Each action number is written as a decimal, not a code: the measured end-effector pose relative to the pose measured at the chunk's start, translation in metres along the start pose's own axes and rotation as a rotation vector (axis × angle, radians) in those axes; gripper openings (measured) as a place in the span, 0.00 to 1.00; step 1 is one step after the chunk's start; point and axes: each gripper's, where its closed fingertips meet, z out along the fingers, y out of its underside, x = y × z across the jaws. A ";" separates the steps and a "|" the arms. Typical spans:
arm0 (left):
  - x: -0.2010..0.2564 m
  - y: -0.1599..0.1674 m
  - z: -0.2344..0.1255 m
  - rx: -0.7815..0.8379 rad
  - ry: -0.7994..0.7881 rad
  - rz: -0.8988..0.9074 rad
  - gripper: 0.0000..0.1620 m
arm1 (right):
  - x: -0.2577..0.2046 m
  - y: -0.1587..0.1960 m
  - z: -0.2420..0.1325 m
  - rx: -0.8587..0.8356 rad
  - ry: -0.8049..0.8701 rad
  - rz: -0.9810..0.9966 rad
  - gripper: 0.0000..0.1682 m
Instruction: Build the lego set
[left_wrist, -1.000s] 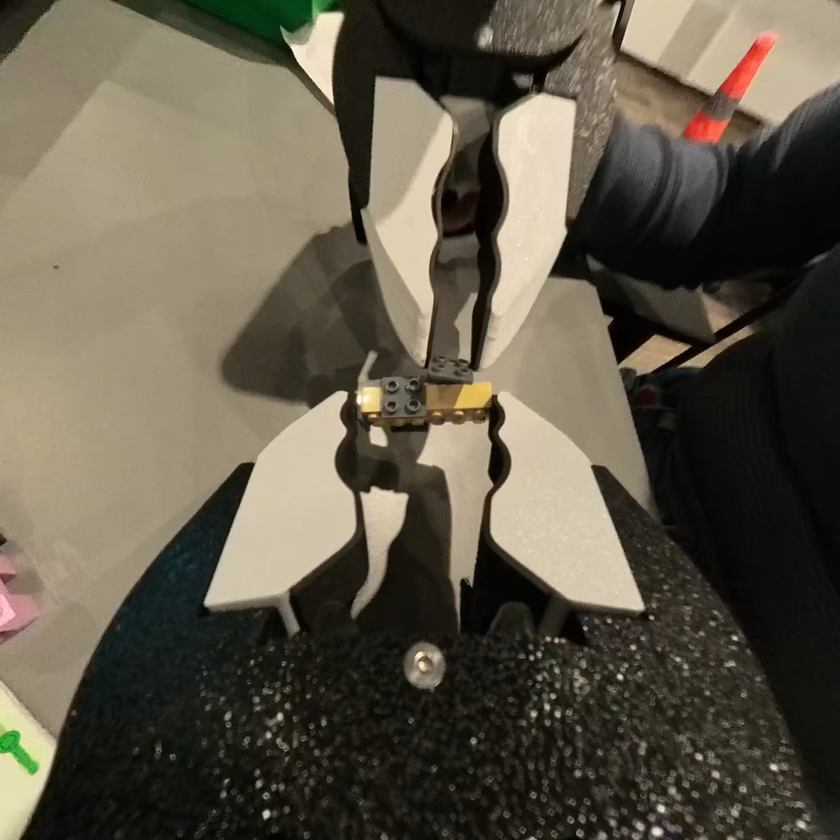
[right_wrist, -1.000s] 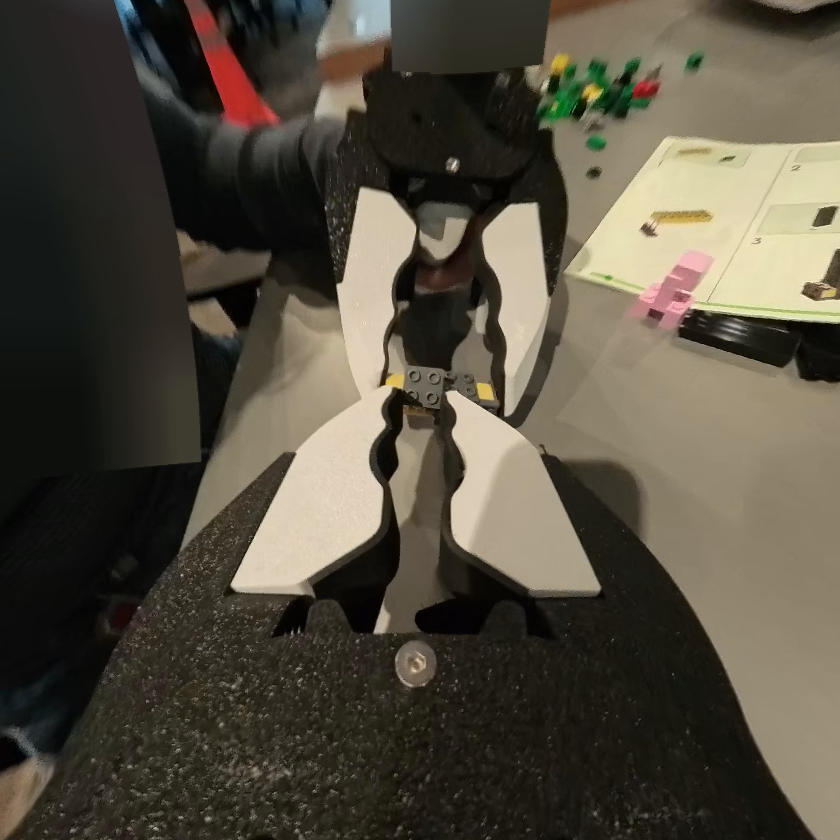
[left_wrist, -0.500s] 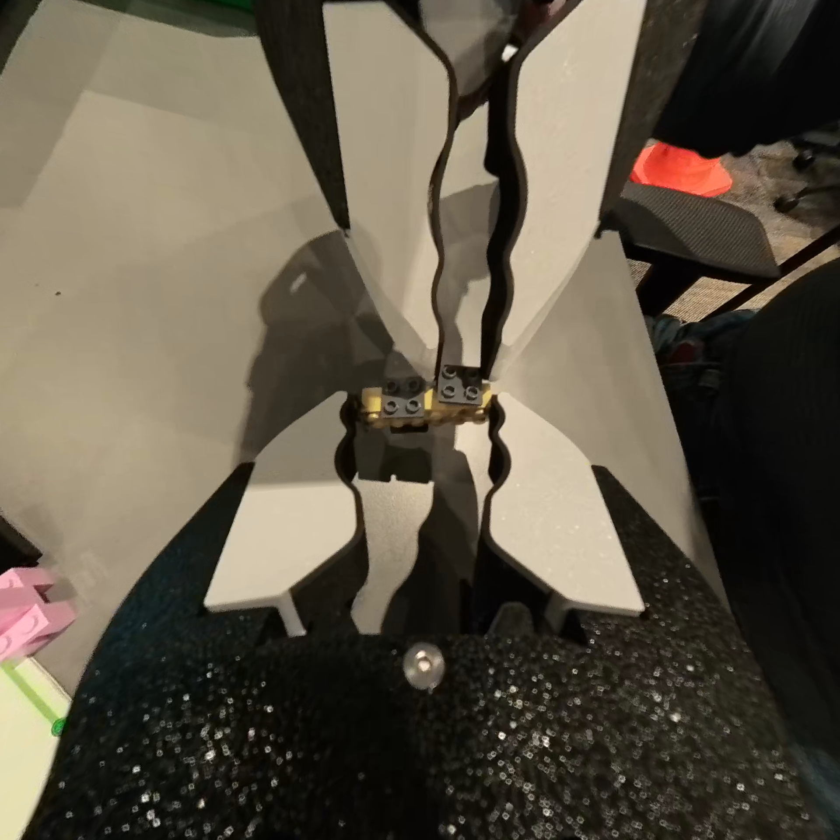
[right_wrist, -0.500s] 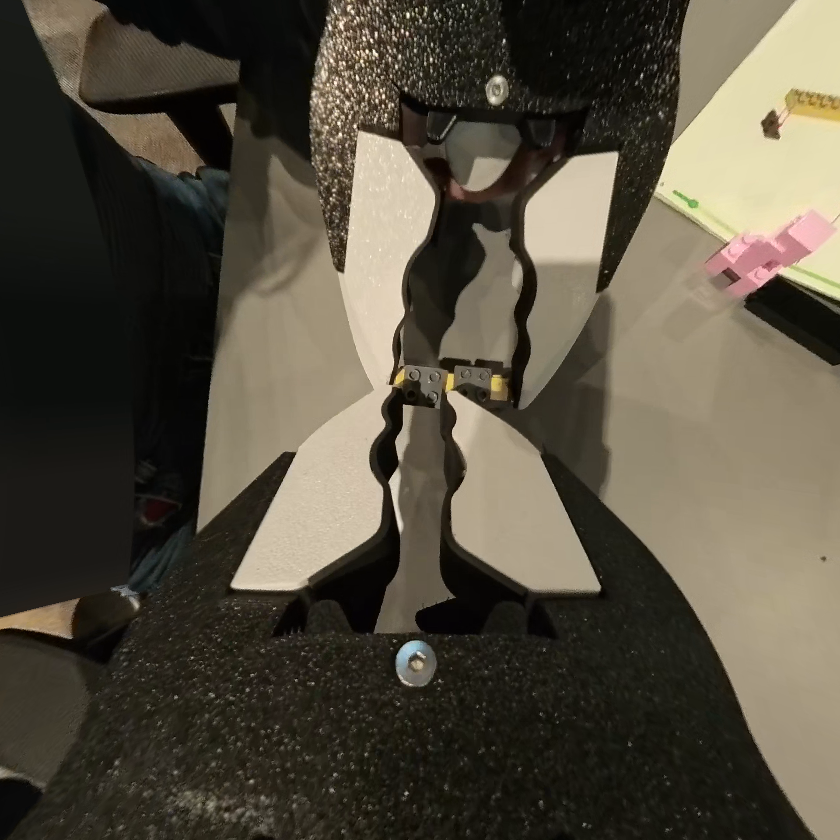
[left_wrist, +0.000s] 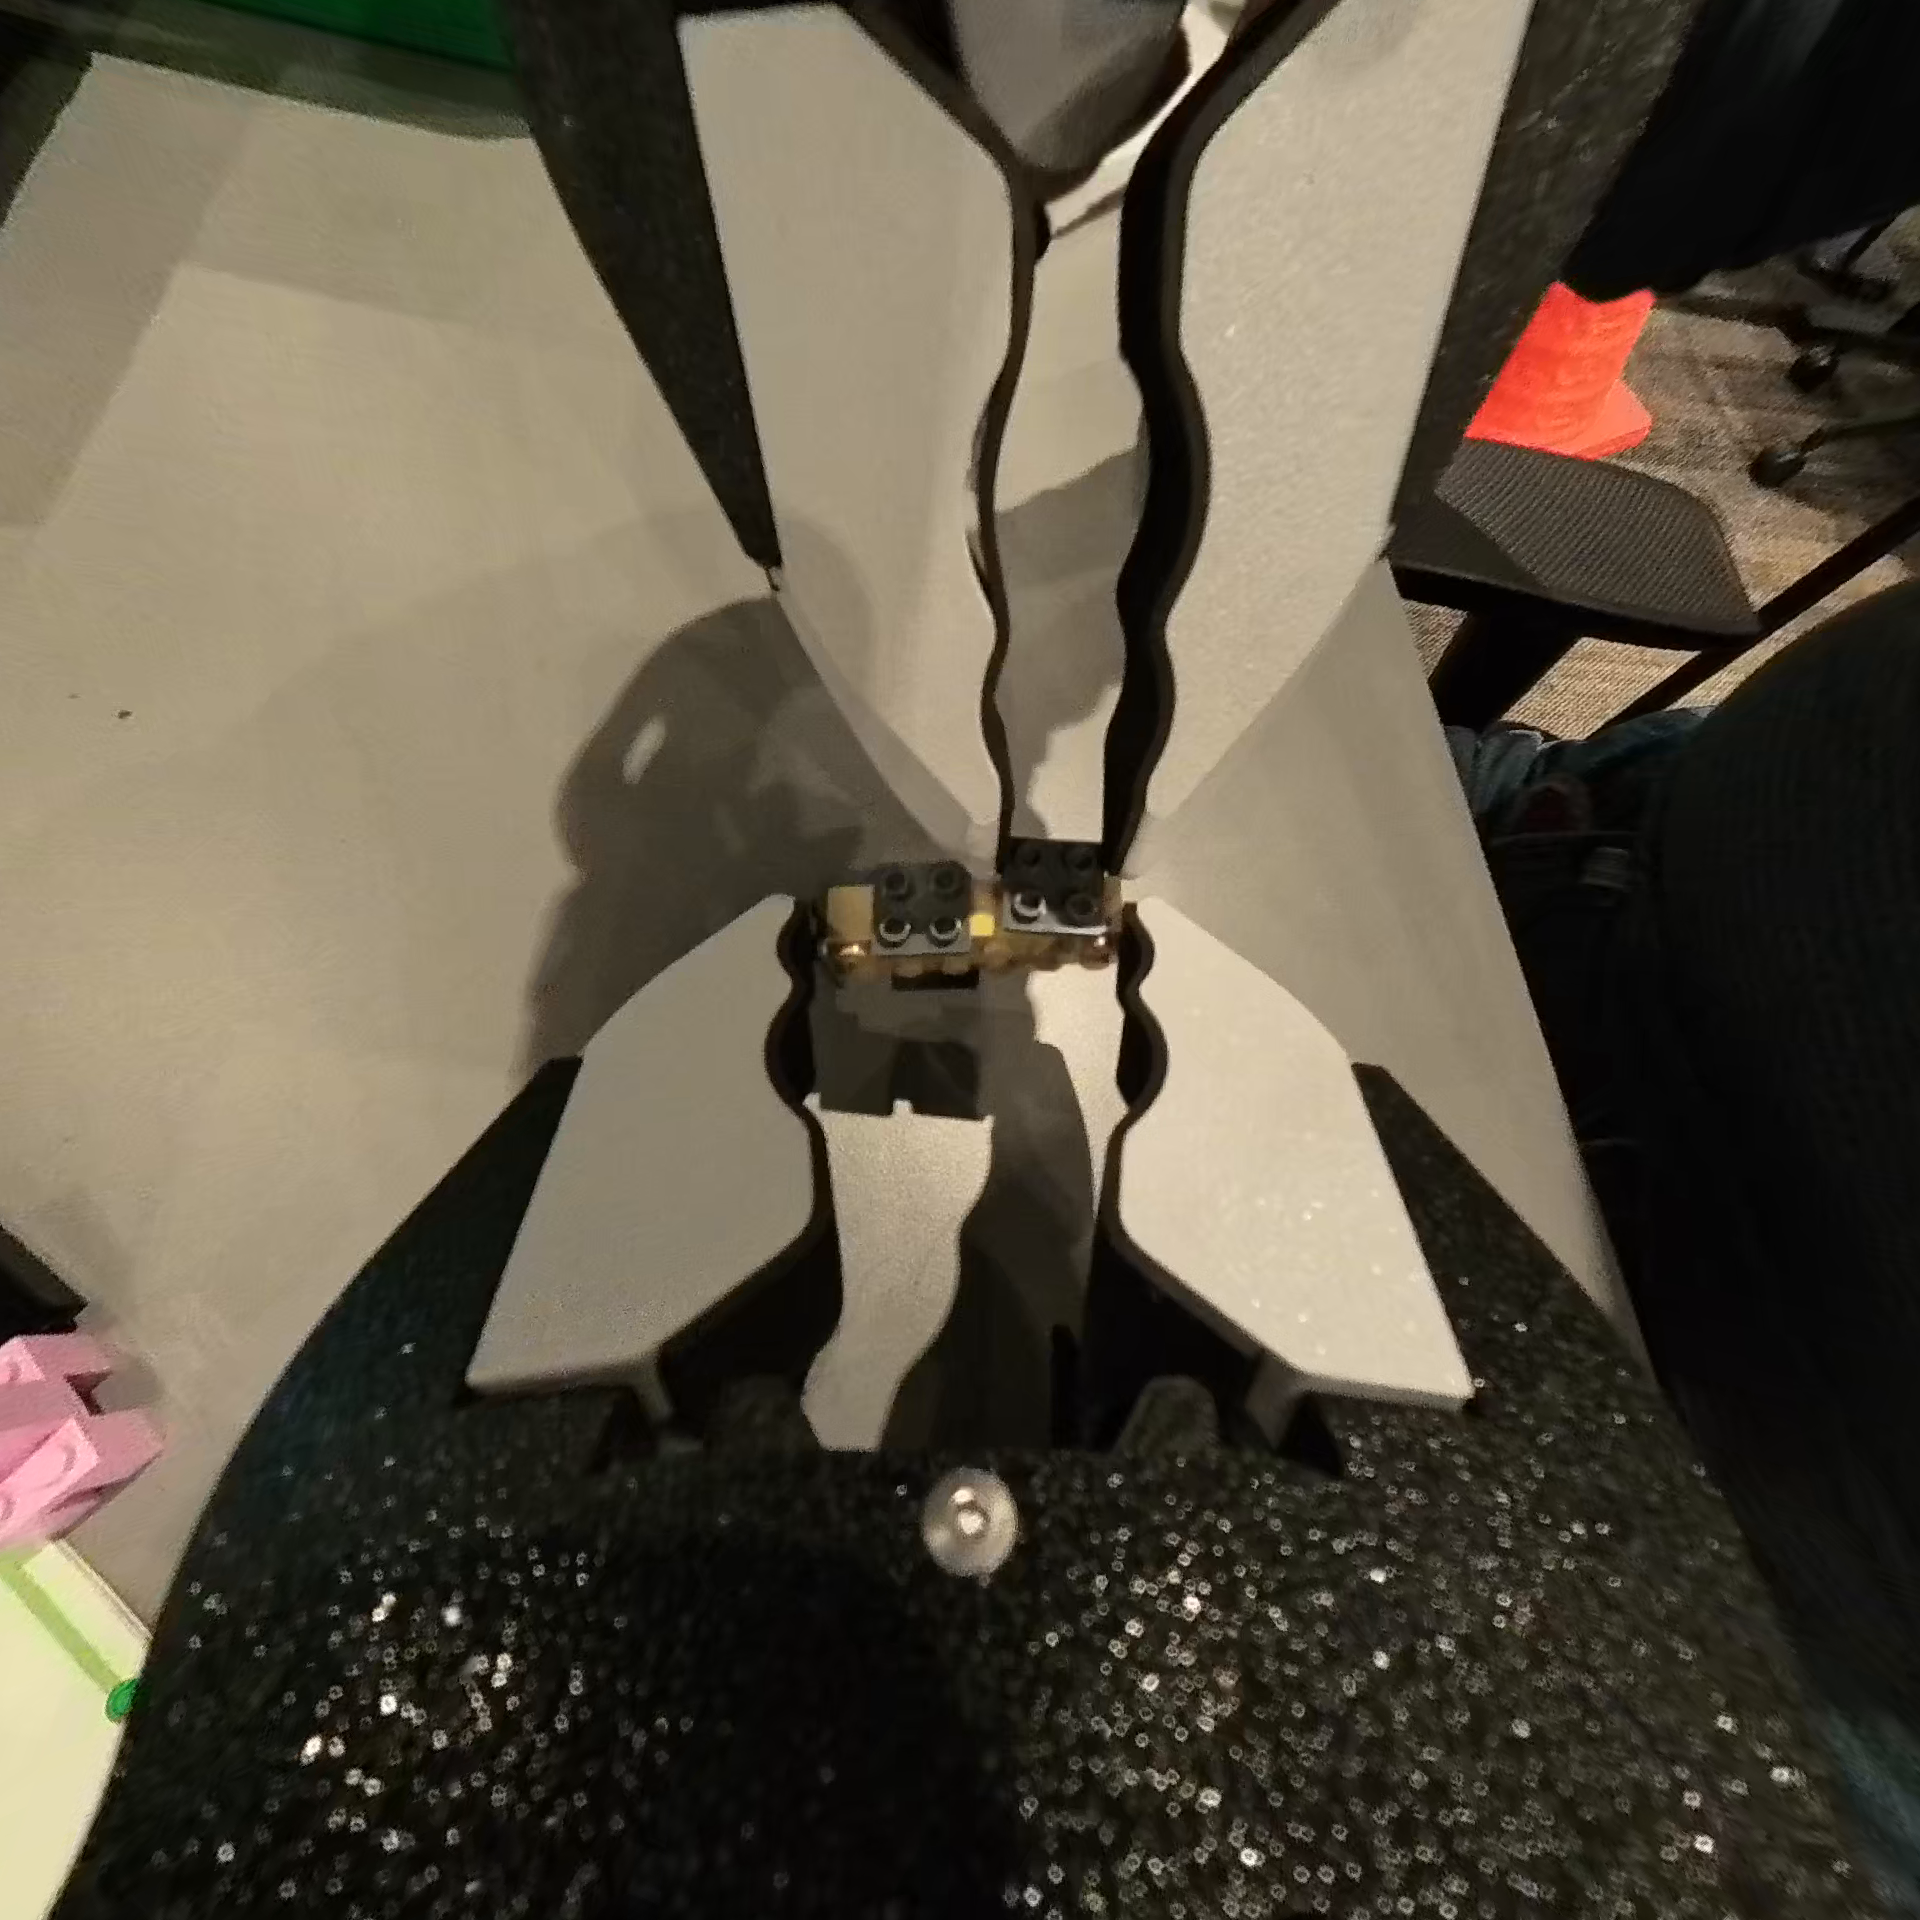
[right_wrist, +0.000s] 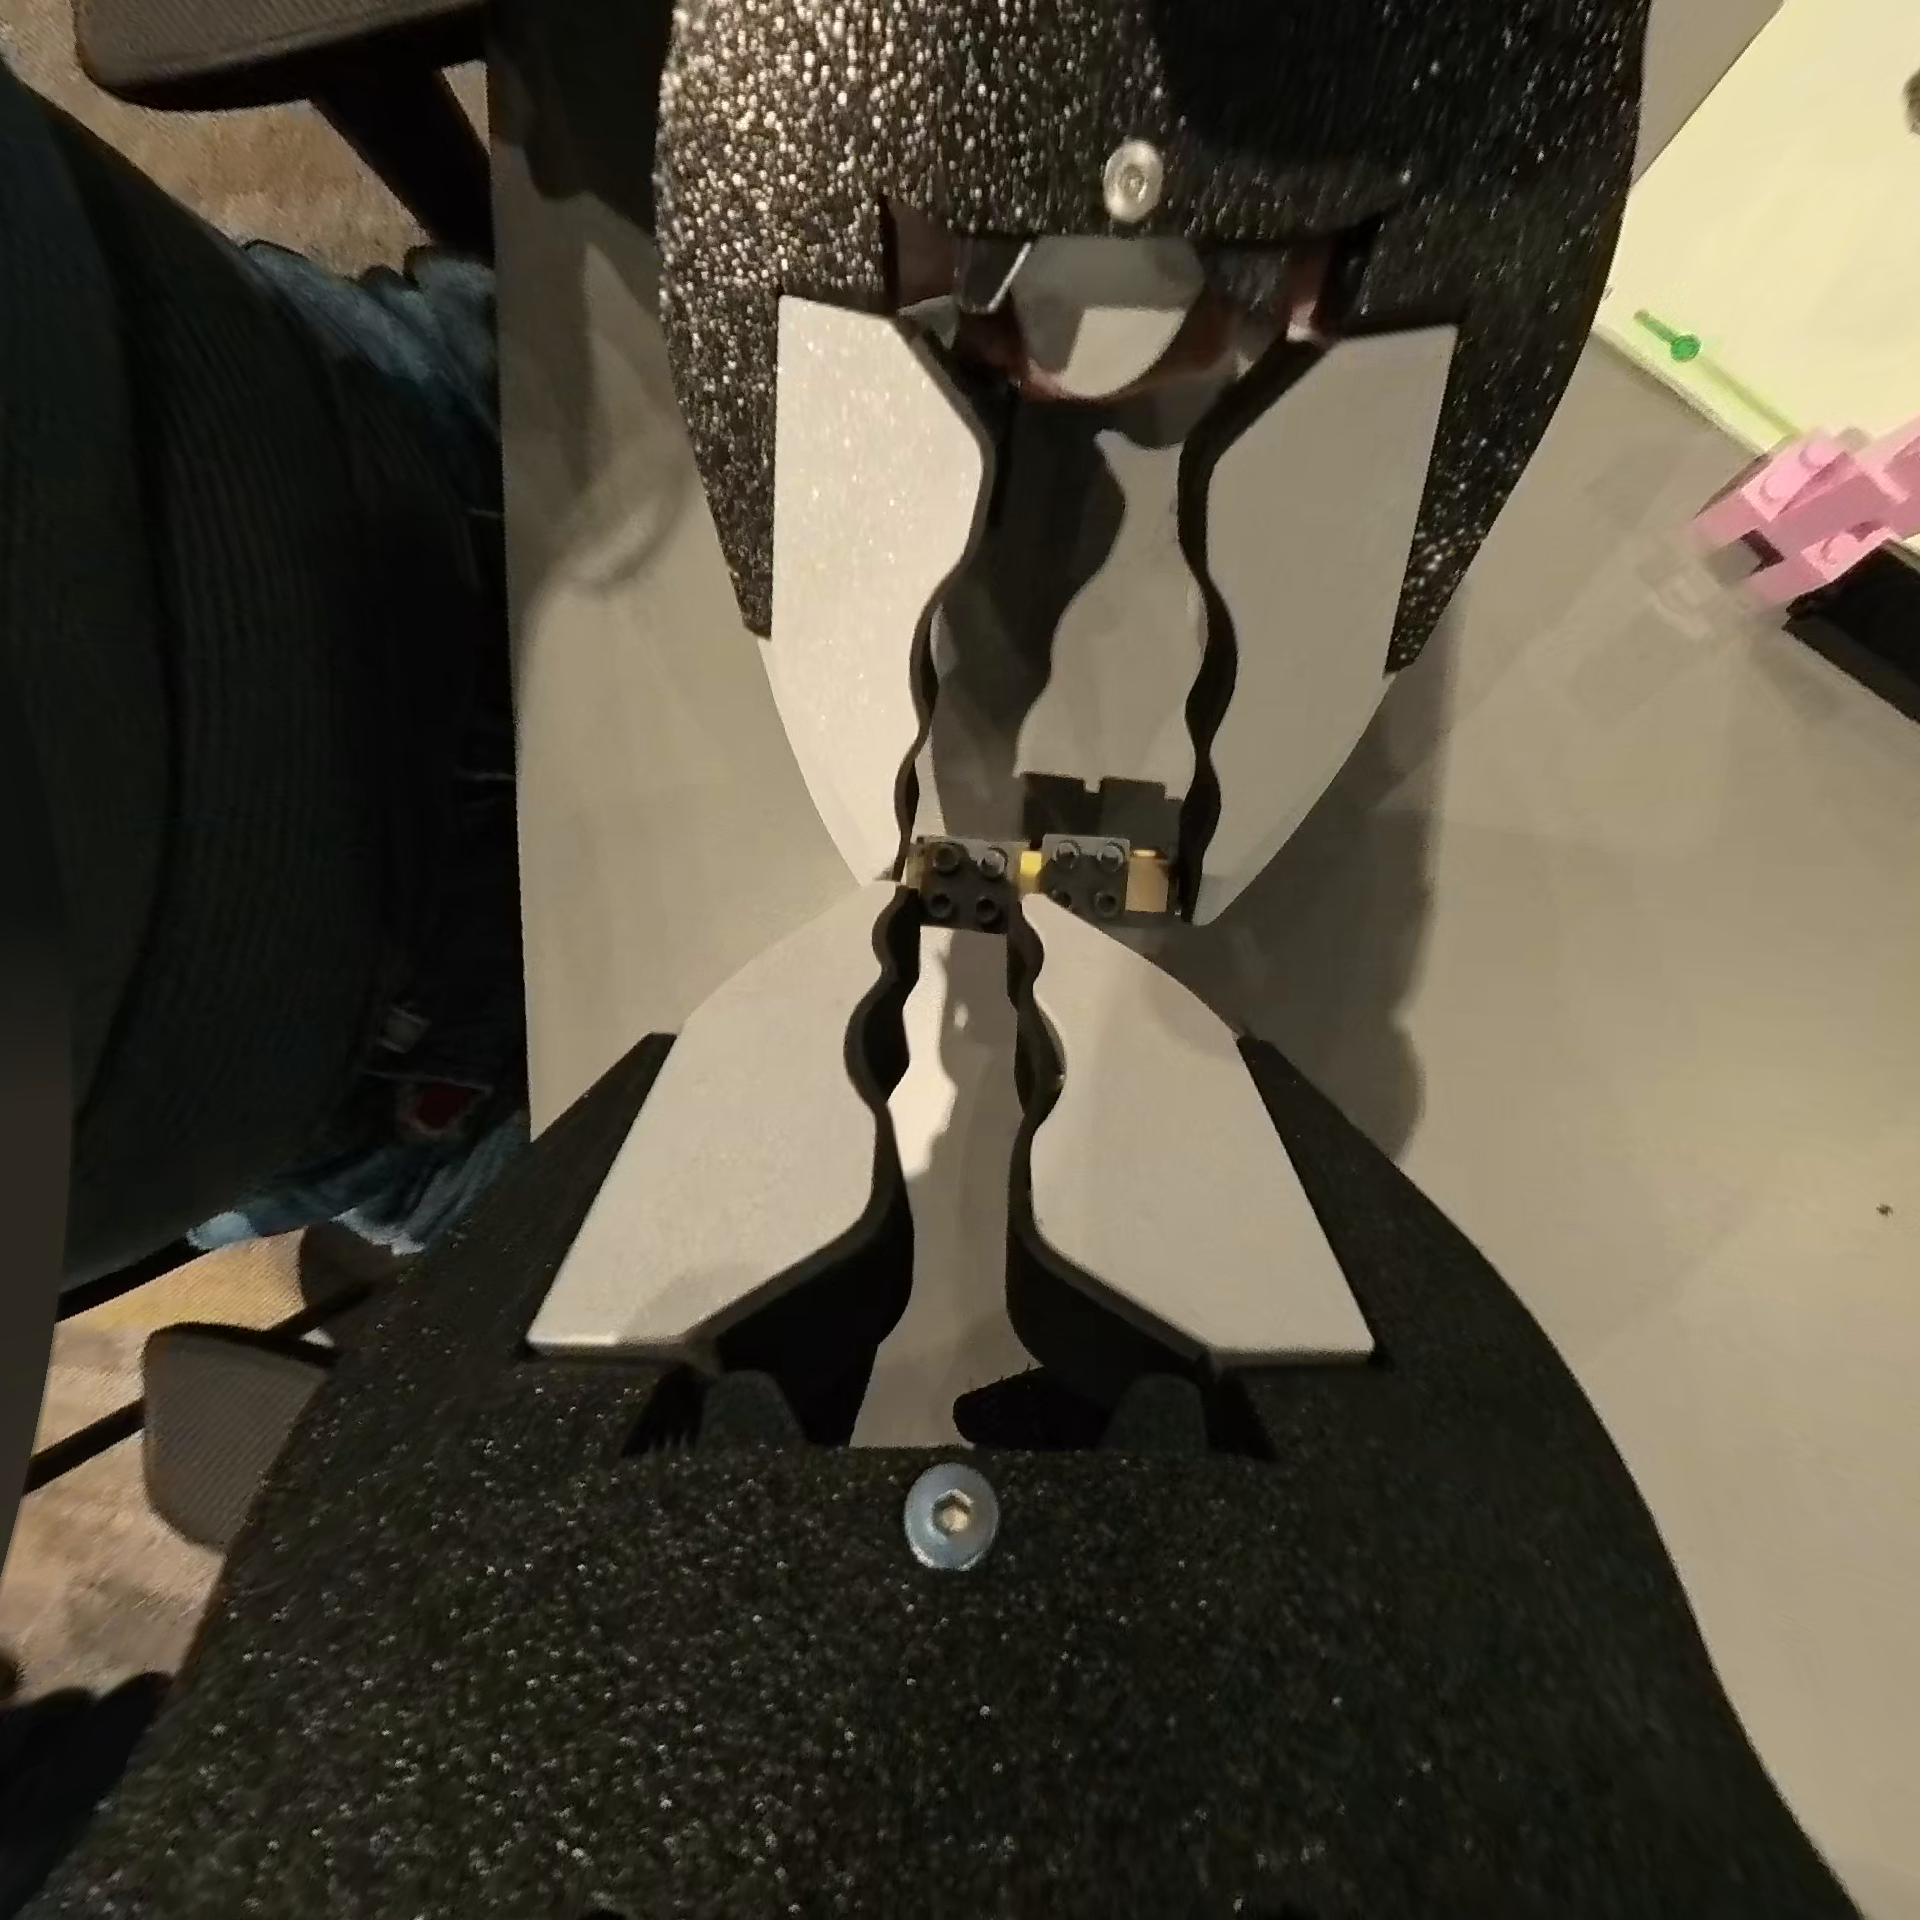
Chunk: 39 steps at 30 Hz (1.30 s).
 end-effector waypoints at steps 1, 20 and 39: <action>0.000 0.000 0.000 0.003 -0.001 0.001 0.35 | 0.000 0.000 0.000 -0.011 -0.001 0.005 0.09; -0.008 -0.011 -0.007 0.143 0.015 -0.064 0.35 | 0.007 -0.005 -0.011 -0.204 -0.043 0.090 0.09; -0.026 -0.027 -0.028 0.314 -0.060 -0.098 0.35 | 0.023 -0.023 -0.029 -0.423 -0.072 0.074 0.10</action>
